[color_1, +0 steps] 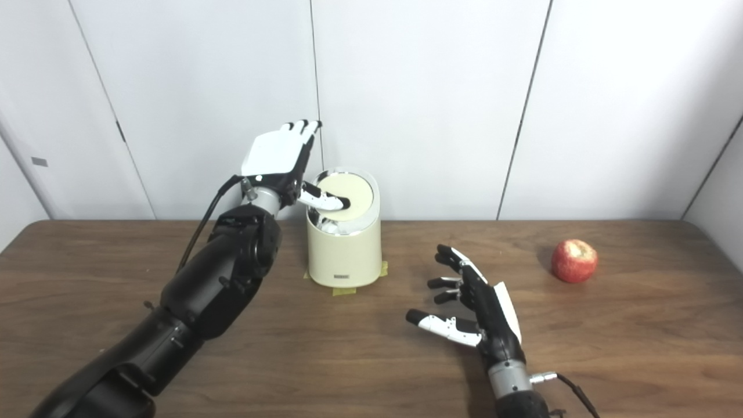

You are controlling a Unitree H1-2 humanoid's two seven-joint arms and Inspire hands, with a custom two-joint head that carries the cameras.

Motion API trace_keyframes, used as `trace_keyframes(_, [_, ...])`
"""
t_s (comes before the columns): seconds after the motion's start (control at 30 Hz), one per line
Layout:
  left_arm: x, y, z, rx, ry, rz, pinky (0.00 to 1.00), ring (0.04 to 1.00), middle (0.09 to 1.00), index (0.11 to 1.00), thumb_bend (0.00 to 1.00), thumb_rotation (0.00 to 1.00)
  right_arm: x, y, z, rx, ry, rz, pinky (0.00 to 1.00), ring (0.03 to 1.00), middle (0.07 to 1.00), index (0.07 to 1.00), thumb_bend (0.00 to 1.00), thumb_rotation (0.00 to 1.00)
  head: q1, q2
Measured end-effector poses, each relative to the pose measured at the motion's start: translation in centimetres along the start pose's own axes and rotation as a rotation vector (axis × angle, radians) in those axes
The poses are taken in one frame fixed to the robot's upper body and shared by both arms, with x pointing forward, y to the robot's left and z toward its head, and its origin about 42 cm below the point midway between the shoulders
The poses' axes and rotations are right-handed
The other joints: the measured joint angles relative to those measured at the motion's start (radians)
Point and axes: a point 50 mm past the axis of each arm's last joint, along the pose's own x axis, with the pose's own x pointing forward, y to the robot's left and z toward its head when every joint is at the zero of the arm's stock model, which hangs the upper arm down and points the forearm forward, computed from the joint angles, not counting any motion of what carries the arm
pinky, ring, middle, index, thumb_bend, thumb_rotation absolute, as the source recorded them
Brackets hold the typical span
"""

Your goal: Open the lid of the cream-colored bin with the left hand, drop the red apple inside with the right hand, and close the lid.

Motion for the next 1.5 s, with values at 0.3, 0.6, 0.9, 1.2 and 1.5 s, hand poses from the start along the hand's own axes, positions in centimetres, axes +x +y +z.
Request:
trace_keyframes(0.3, [-0.7, 0.0, -1.3, -0.152, 0.039, 0.027, 0.76, 0.943, 0.986, 1.000, 0.96, 0.23, 0.0, 0.1, 0.0, 0.000, -0.002, 0.004, 0.54, 0.664, 0.835, 0.851, 0.74, 0.34, 0.002, 0.000])
trace_keyframes(0.6, [-4.4, 1.6, -3.0, -1.030, -0.011, 0.170, 0.60, 0.786, 0.846, 0.863, 0.78, 0.31, 0.0, 0.1, 0.1, 0.000, -0.002, 0.003, 0.52, 0.659, 0.838, 0.850, 0.74, 0.33, 0.006, 0.003])
trace_keyframes(0.9, [-10.9, -1.7, -6.8, -1.364, 0.022, 0.054, 0.63, 0.799, 0.859, 0.880, 0.79, 0.22, 0.0, 0.0, 0.1, 0.004, -0.003, 0.002, 0.53, 0.657, 0.834, 0.847, 0.74, 0.32, 0.012, 0.014])
trace_keyframes(1.2, [-16.9, -7.7, -12.6, -1.362, 0.073, 0.077, 0.67, 0.819, 0.873, 0.897, 0.81, 0.27, -0.2, 0.0, 0.2, 0.006, 0.008, 0.001, 0.53, 0.665, 0.837, 0.849, 0.74, 0.33, 0.006, 0.018])
trace_keyframes(1.5, [-20.6, -10.6, -12.9, -1.321, 0.080, 0.112, 0.73, 0.824, 0.864, 0.898, 0.80, 0.26, -0.2, -0.2, 0.2, 0.012, 0.007, 0.002, 0.54, 0.665, 0.831, 0.847, 0.73, 0.30, -0.043, 0.008])
